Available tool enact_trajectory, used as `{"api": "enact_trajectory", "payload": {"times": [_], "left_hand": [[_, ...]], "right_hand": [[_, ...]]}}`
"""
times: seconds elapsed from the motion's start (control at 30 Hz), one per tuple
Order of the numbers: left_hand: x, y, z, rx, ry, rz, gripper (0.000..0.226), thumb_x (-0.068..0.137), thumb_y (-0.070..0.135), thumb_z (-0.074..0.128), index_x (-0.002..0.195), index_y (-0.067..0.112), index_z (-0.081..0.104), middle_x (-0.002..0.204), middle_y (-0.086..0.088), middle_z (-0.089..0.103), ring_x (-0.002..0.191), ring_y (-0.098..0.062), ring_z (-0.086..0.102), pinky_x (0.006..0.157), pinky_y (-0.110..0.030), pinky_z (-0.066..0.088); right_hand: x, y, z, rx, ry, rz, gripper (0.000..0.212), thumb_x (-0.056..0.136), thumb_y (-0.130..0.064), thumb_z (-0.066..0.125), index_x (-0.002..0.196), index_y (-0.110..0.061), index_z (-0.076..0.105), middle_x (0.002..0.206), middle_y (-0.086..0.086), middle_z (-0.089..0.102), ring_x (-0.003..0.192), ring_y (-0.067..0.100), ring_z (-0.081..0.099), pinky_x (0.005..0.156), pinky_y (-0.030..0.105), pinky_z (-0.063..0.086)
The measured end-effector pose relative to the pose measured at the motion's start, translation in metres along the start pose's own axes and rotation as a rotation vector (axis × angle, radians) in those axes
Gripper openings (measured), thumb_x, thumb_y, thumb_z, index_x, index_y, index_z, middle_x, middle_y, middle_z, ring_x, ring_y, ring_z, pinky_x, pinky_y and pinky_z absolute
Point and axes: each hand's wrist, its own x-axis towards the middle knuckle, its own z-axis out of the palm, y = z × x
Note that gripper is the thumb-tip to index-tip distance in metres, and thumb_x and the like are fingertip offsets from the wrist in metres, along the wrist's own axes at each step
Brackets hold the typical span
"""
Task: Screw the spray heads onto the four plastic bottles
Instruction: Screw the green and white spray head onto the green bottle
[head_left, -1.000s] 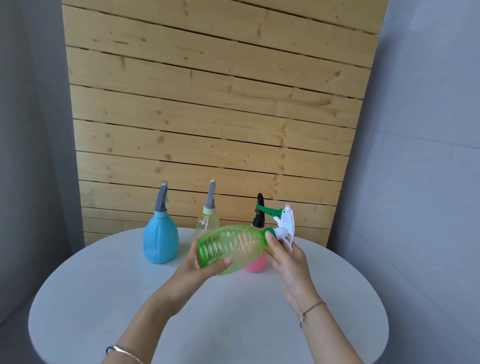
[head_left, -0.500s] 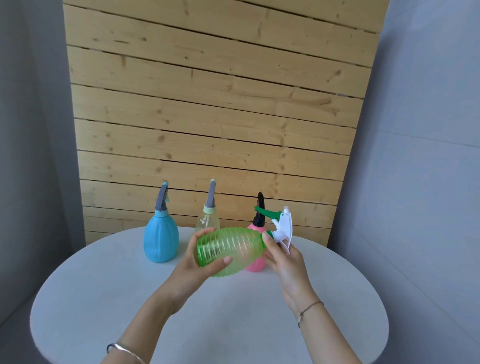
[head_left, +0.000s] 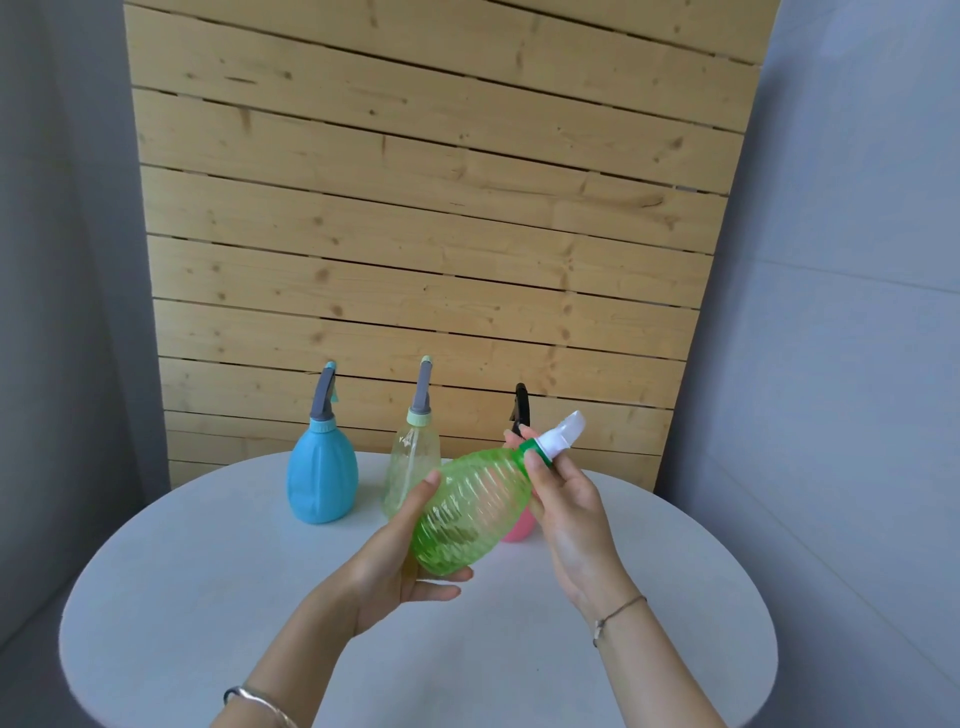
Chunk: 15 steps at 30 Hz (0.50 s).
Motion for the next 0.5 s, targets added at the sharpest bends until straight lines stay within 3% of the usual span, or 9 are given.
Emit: {"api": "enact_trajectory", "payload": {"times": [0.17, 0.3, 0.4, 0.5], "left_hand": [[0.0, -0.004, 0.01, -0.003, 0.023, 0.117, 0.075, 0.055, 0.071, 0.059, 0.112, 0.023, 0.059, 0.08, -0.004, 0.077, 0.07, -0.02, 0.072, 0.056, -0.024, 0.058], [-0.002, -0.005, 0.018, 0.012, 0.128, 0.26, 0.073, 0.055, 0.071, 0.059, 0.114, 0.029, 0.056, 0.106, -0.009, 0.071, 0.077, -0.022, 0.074, 0.06, -0.023, 0.057], [-0.004, -0.007, 0.025, 0.012, 0.194, 0.329, 0.063, 0.056, 0.071, 0.057, 0.109, 0.038, 0.054, 0.117, -0.004, 0.065, 0.09, -0.025, 0.072, 0.061, -0.021, 0.056], [-0.005, -0.011, 0.034, 0.001, 0.21, 0.351, 0.067, 0.058, 0.072, 0.054, 0.116, 0.038, 0.052, 0.121, 0.001, 0.062, 0.102, -0.022, 0.068, 0.062, -0.019, 0.056]], "right_hand": [[-0.001, -0.003, 0.003, 0.051, 0.057, -0.03, 0.035, 0.073, -0.034, 0.069, 0.103, -0.017, 0.069, 0.107, -0.002, 0.074, 0.095, 0.006, 0.069, 0.073, 0.015, 0.052], [-0.003, -0.004, 0.003, 0.063, 0.105, -0.064, 0.027, 0.073, -0.035, 0.069, 0.094, -0.02, 0.073, 0.105, -0.002, 0.075, 0.093, 0.005, 0.069, 0.071, 0.014, 0.052], [-0.005, -0.006, 0.004, 0.07, 0.121, -0.06, 0.027, 0.073, -0.037, 0.069, 0.095, -0.021, 0.072, 0.107, -0.003, 0.075, 0.096, 0.006, 0.069, 0.072, 0.015, 0.053], [-0.004, -0.011, 0.002, 0.003, 0.117, -0.052, 0.037, 0.073, -0.044, 0.067, 0.105, -0.026, 0.067, 0.11, -0.01, 0.073, 0.1, 0.003, 0.067, 0.075, 0.016, 0.053]]}}
